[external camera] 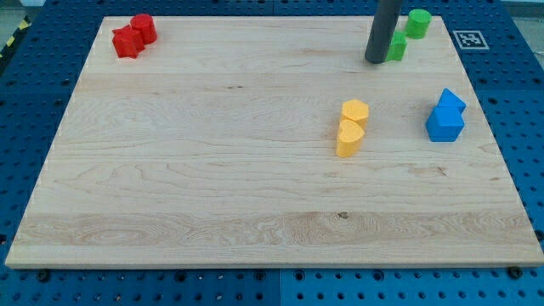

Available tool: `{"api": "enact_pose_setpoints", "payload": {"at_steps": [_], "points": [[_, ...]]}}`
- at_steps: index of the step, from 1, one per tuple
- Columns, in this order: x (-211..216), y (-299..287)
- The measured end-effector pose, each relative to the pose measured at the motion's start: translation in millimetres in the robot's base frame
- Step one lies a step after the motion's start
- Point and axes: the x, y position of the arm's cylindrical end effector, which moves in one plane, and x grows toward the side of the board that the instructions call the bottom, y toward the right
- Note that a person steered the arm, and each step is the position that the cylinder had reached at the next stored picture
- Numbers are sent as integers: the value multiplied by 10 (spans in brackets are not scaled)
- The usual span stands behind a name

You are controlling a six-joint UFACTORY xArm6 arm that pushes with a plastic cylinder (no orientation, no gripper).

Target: Push the green star to the bottom left of the green circle

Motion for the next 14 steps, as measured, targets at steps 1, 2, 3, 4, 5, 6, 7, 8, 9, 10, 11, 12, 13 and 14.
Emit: {"api": "enact_pose_setpoints", "payload": {"at_steps": [1, 2, 3, 4, 5, 6, 7, 8, 9, 10, 11, 12, 13, 14], "points": [[7, 0], [29, 0], [31, 0], [22, 0], [-167, 50], [-83, 191], [247, 201], [196, 397], [24, 473], [-90, 473], [-196, 472], [-191, 384], [-228, 181], [-264, 448]]}}
